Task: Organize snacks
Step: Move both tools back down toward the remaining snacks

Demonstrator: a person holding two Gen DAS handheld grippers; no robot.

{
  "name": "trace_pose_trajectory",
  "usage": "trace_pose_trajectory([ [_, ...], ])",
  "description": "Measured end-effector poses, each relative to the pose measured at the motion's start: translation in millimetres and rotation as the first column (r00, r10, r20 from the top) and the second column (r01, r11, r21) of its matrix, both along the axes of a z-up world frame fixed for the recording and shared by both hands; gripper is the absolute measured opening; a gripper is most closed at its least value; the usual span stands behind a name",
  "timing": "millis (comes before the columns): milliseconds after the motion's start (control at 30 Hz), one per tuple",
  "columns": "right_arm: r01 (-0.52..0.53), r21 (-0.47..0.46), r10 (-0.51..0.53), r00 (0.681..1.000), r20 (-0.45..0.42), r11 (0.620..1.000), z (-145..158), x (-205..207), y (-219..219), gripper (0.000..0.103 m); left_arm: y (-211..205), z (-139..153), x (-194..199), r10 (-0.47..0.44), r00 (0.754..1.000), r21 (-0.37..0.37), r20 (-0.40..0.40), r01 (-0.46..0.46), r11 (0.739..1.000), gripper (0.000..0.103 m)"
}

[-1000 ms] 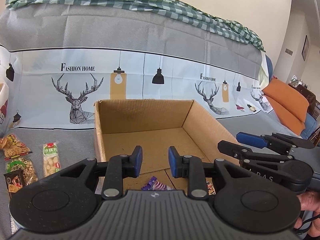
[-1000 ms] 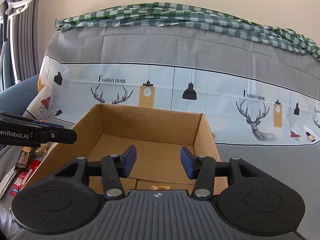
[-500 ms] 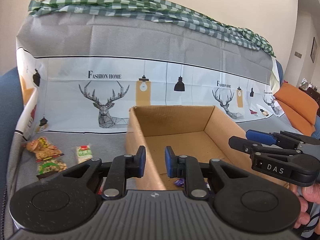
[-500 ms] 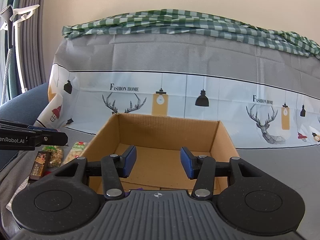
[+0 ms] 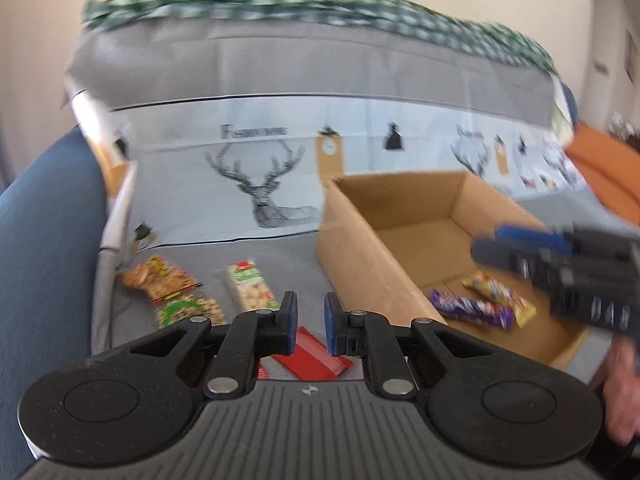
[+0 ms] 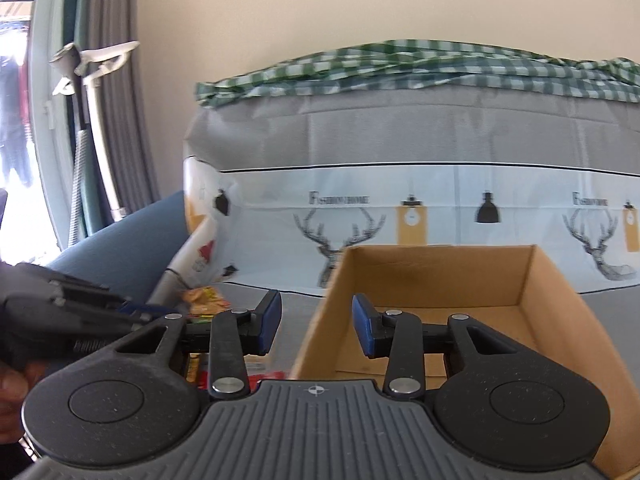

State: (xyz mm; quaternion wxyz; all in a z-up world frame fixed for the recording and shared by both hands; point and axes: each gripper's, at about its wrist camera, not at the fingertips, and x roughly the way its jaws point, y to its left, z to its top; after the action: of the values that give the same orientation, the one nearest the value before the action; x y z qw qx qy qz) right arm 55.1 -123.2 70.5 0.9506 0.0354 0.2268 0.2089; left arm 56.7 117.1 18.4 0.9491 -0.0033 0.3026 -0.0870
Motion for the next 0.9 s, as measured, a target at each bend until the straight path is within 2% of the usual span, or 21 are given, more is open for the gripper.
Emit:
trace_pose_trajectory([
  [67,-0.03,-0.007,0.03,0.999,-0.013,1.0,-3,-1,13,0.041,17,1,-2,0.074,0.997,-0.063,0.012,-0.074,0.995,0.015],
  [133,-0.062,0.001,0.062,0.998,-0.003,0.998,-5,-4,24,0.041,30,-5,1,0.125,0.992,-0.086,-0.012,-0.125,0.988,0.015],
  [300,-0.14,-0.007,0.14,0.99,-0.02,0.99,-19,-11,46,0.039,47,-12,13,0.184,0.98,-0.081,-0.07,-0.19,0.978,0.015],
  [533,-0.238,-0.064,0.236,0.971,-0.039,0.969,-49,-23,73,0.031,59,-23,25,0.253,0.959,-0.068,-0.124,-0.263,0.962,0.015],
  [667,-0.319,-0.128,0.312,0.947,-0.073,0.939,-70,-36,100,0.027,66,-29,32,0.296,0.941,-0.066,-0.164,-0.31,0.948,0.015],
  [733,-0.349,-0.128,0.341,0.936,-0.083,0.928,-76,-39,112,0.027,72,-33,37,0.319,0.928,-0.077,-0.194,-0.339,0.938,0.015],
  [900,-0.34,-0.205,0.313,0.938,-0.15,0.918,-99,-33,133,0.027,87,-48,46,0.36,0.886,-0.109,-0.293,-0.405,0.908,0.016],
])
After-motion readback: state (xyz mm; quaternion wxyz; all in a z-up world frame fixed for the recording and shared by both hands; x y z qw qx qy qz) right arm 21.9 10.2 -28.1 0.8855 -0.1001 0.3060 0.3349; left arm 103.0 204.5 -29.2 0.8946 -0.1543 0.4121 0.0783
